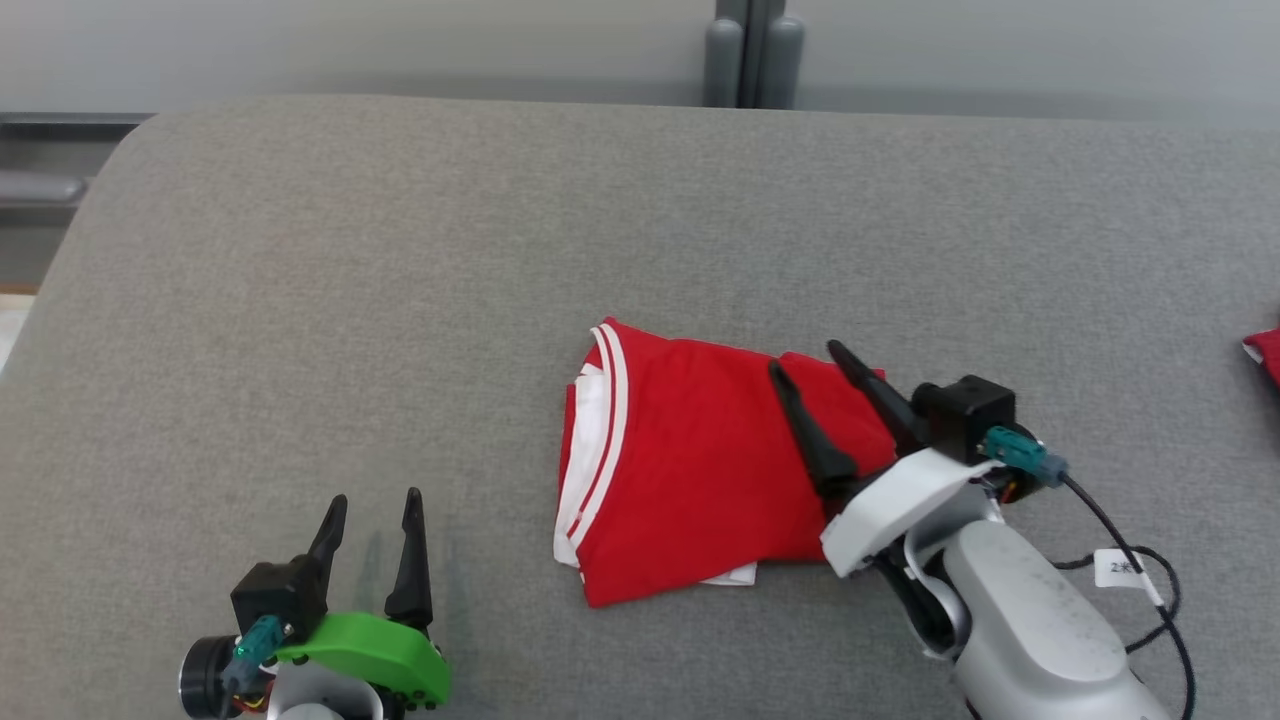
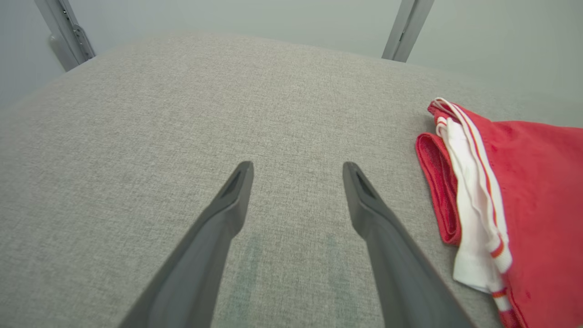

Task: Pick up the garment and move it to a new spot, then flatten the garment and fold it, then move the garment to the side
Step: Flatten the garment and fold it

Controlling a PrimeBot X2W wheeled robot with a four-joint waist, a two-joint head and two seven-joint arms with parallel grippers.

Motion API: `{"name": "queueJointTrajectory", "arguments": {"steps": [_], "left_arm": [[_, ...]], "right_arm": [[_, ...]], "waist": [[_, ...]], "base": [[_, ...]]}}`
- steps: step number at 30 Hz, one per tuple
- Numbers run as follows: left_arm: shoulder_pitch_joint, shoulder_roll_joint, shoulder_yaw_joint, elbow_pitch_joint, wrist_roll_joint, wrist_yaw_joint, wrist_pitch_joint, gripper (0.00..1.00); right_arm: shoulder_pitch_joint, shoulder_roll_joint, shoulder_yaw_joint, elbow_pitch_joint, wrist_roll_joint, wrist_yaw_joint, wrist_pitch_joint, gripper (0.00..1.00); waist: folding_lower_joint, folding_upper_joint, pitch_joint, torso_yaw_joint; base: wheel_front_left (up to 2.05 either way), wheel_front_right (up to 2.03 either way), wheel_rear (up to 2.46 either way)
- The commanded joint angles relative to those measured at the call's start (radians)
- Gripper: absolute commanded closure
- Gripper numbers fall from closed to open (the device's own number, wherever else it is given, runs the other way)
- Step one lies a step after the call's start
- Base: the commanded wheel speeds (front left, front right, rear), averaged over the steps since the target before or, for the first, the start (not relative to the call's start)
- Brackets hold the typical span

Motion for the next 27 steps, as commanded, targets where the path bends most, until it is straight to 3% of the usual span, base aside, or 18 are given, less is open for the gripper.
{"name": "queueJointTrajectory", "arguments": {"steps": [1,6,12,19,27], "left_arm": [[-0.020,0.002,0.004,-0.009,0.020,0.003,0.000,0.00],[-0.017,0.003,0.022,-0.015,0.056,0.005,0.000,0.00],[0.007,0.003,0.041,-0.023,0.094,-0.002,0.001,0.00],[0.073,0.003,0.047,-0.047,0.118,-0.007,0.001,0.00],[0.129,0.003,0.034,-0.051,0.099,-0.011,0.001,0.00]], "right_arm": [[0.030,-0.004,-0.054,0.002,-0.050,-0.001,-0.001,0.00],[0.103,-0.004,-0.255,-0.016,-0.196,-0.001,-0.001,0.00],[0.185,-0.004,-0.382,-0.030,-0.252,-0.001,-0.001,0.00],[0.273,-0.004,-0.432,-0.011,-0.271,-0.001,-0.001,0.00],[0.327,-0.004,-0.409,0.010,-0.251,-0.001,-0.001,0.00]], "waist": [[0.0000,0.0000,-0.018,-0.066],[0.0000,0.0000,-0.027,-0.126],[0.0000,0.0000,-0.049,-0.166],[0.0000,0.0000,-0.087,-0.174],[0.0000,0.0000,-0.126,-0.152]], "base": [[0.00,0.00,0.00],[0.00,0.00,0.00],[0.00,0.00,0.00],[0.00,0.00,0.00],[0.00,0.00,0.00]]}}
